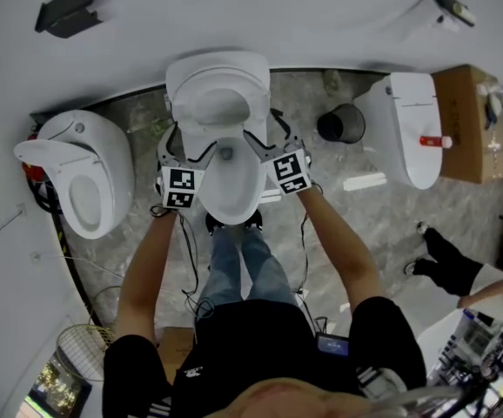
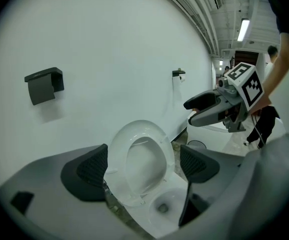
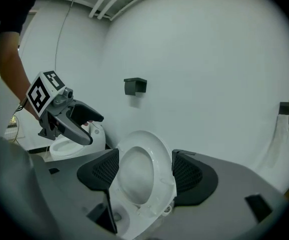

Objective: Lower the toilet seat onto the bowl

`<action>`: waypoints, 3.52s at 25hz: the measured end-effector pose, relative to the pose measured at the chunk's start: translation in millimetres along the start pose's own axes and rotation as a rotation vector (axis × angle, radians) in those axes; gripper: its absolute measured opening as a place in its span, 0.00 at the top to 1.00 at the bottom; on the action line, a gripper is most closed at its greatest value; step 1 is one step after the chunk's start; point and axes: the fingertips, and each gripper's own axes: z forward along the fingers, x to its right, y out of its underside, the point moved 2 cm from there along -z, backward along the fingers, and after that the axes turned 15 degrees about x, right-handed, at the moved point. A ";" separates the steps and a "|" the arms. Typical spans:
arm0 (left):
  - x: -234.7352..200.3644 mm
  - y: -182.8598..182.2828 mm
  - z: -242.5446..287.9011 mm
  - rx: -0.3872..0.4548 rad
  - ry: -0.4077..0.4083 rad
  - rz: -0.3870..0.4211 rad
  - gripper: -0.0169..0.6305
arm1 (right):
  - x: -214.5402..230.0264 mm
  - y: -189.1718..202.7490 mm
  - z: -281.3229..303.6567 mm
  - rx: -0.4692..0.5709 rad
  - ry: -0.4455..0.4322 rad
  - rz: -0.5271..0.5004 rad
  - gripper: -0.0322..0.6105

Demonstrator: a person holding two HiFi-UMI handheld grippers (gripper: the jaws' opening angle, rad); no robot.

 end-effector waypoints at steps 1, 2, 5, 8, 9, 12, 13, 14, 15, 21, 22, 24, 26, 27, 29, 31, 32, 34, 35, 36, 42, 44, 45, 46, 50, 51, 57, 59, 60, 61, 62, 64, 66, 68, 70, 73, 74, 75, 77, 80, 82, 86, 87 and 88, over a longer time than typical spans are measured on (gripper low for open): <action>-3.7 3.4 8.5 -0.009 0.003 0.008 0.27 | 4.4 6.0 8.8 -0.013 -0.005 -0.004 0.42; -6.9 6.4 16.7 -0.018 0.006 0.015 0.27 | 8.8 11.7 17.3 -0.026 -0.009 -0.009 0.42; -16.4 15.8 41.1 -0.042 0.027 0.032 0.29 | 20.2 27.0 43.3 -0.063 -0.024 -0.025 0.43; -28.0 28.3 67.1 -0.039 0.044 0.057 0.30 | 30.4 38.6 69.1 -0.092 -0.038 -0.042 0.44; -32.6 29.9 73.9 -0.043 0.040 0.058 0.30 | 33.7 41.7 76.4 -0.100 -0.043 -0.050 0.45; -46.0 31.5 92.1 -0.070 0.027 0.061 0.32 | 43.4 47.9 95.3 -0.127 -0.060 -0.089 0.46; -50.0 32.2 98.4 -0.078 0.026 0.066 0.32 | 45.9 49.2 101.0 -0.136 -0.066 -0.100 0.47; -53.7 33.0 104.5 -0.083 0.026 0.072 0.33 | 47.5 50.6 106.1 -0.145 -0.071 -0.108 0.47; -57.2 33.7 110.2 -0.088 0.025 0.077 0.34 | 48.2 51.9 110.9 -0.152 -0.077 -0.116 0.47; -67.4 42.2 130.7 -0.135 0.033 0.101 0.43 | 42.9 59.9 134.3 -0.190 -0.126 -0.201 0.53; -67.1 43.6 133.0 -0.144 0.038 0.109 0.44 | 43.1 60.1 137.1 -0.194 -0.131 -0.221 0.54; -66.9 45.5 136.4 -0.155 0.044 0.120 0.45 | 45.2 60.1 141.9 -0.201 -0.133 -0.247 0.58; -67.2 46.8 138.7 -0.159 0.047 0.132 0.48 | 47.7 60.1 145.5 -0.208 -0.136 -0.264 0.61; -67.8 47.4 139.6 -0.159 0.047 0.142 0.48 | 48.7 60.5 147.0 -0.213 -0.138 -0.271 0.63; -69.8 48.5 141.3 -0.160 0.045 0.163 0.50 | 50.4 61.6 149.1 -0.223 -0.143 -0.278 0.66; -74.8 47.9 142.1 -0.156 0.026 0.184 0.55 | 51.5 62.1 149.8 -0.226 -0.148 -0.274 0.66; -78.5 47.1 141.8 -0.152 0.013 0.194 0.61 | 51.6 61.8 149.8 -0.226 -0.149 -0.269 0.66; -84.3 45.7 140.4 -0.149 -0.006 0.206 0.70 | 51.1 61.1 149.5 -0.227 -0.150 -0.259 0.67; -85.2 45.3 139.7 -0.150 -0.009 0.211 0.73 | 50.7 60.9 149.0 -0.229 -0.152 -0.257 0.67; -84.9 45.2 139.1 -0.154 -0.008 0.217 0.73 | 50.4 60.6 148.2 -0.232 -0.153 -0.257 0.67; -77.7 44.4 128.3 -0.152 -0.002 0.237 0.73 | 44.5 57.5 137.6 -0.236 -0.165 -0.273 0.69; -72.8 44.5 122.3 -0.150 0.003 0.238 0.74 | 40.7 56.3 130.3 -0.233 -0.170 -0.278 0.69; -70.1 44.5 118.8 -0.149 0.006 0.237 0.74 | 38.5 55.6 126.2 -0.231 -0.171 -0.279 0.69; -67.4 44.6 115.0 -0.148 0.009 0.236 0.74 | 36.1 54.8 122.1 -0.227 -0.171 -0.280 0.70; -54.5 46.3 97.0 -0.134 0.029 0.233 0.74 | 23.7 52.3 102.5 -0.204 -0.173 -0.283 0.70; -51.1 47.0 92.0 -0.131 0.035 0.234 0.74 | 20.3 51.7 97.5 -0.199 -0.175 -0.285 0.71; -33.3 53.8 65.7 -0.125 0.065 0.248 0.74 | -0.1 52.9 71.7 -0.183 -0.204 -0.316 0.71; -26.7 55.7 57.7 -0.127 0.071 0.254 0.74 | -5.7 53.1 62.9 -0.180 -0.212 -0.318 0.72; -23.6 56.5 53.6 -0.129 0.073 0.256 0.74 | -8.5 52.8 58.6 -0.178 -0.215 -0.318 0.72; -20.7 57.4 49.7 -0.129 0.075 0.257 0.74 | -11.4 52.8 54.6 -0.177 -0.218 -0.317 0.72; -17.8 58.6 45.9 -0.130 0.076 0.259 0.74 | -14.3 53.1 50.7 -0.176 -0.221 -0.316 0.72; -11.8 61.4 38.4 -0.133 0.080 0.262 0.74 | -20.3 54.4 42.8 -0.174 -0.227 -0.314 0.72; -5.7 64.2 30.6 -0.137 0.088 0.264 0.74 | -26.6 55.6 34.4 -0.169 -0.232 -0.312 0.72; 0.2 66.9 22.8 -0.145 0.091 0.265 0.74 | -33.1 56.5 26.0 -0.162 -0.238 -0.310 0.73; 7.0 69.8 15.6 -0.153 0.094 0.267 0.74 | -38.8 57.5 17.2 -0.156 -0.243 -0.311 0.73; 18.4 75.2 3.5 -0.160 0.104 0.271 0.74 | -48.4 60.5 3.3 -0.153 -0.253 -0.311 0.73; 22.2 77.7 -1.1 -0.163 0.109 0.272 0.74 | -52.3 62.1 -1.6 -0.153 -0.258 -0.309 0.73; 25.6 80.5 -5.5 -0.165 0.115 0.273 0.74 | -56.3 63.8 -6.3 -0.154 -0.262 -0.307 0.73; 31.6 85.9 -13.4 -0.167 0.124 0.270 0.74 | -63.7 67.3 -14.7 -0.157 -0.269 -0.305 0.73; 42.4 93.3 -24.0 -0.175 0.138 0.261 0.74 | -72.9 73.5 -28.1 -0.163 -0.277 -0.299 0.73; 49.2 98.8 -31.3 -0.183 0.148 0.259 0.74 | -79.4 77.7 -36.5 -0.170 -0.285 -0.297 0.73; 62.0 112.8 -48.5 -0.201 0.172 0.257 0.74 | -97.5 88.9 -54.2 -0.189 -0.316 -0.316 0.73; 64.4 116.0 -51.7 -0.203 0.177 0.256 0.74 | -101.4 91.7 -57.4 -0.192 -0.324 -0.320 0.73; 67.2 119.4 -55.1 -0.206 0.181 0.258 0.74 | -105.4 94.6 -60.7 -0.195 -0.332 -0.324 0.72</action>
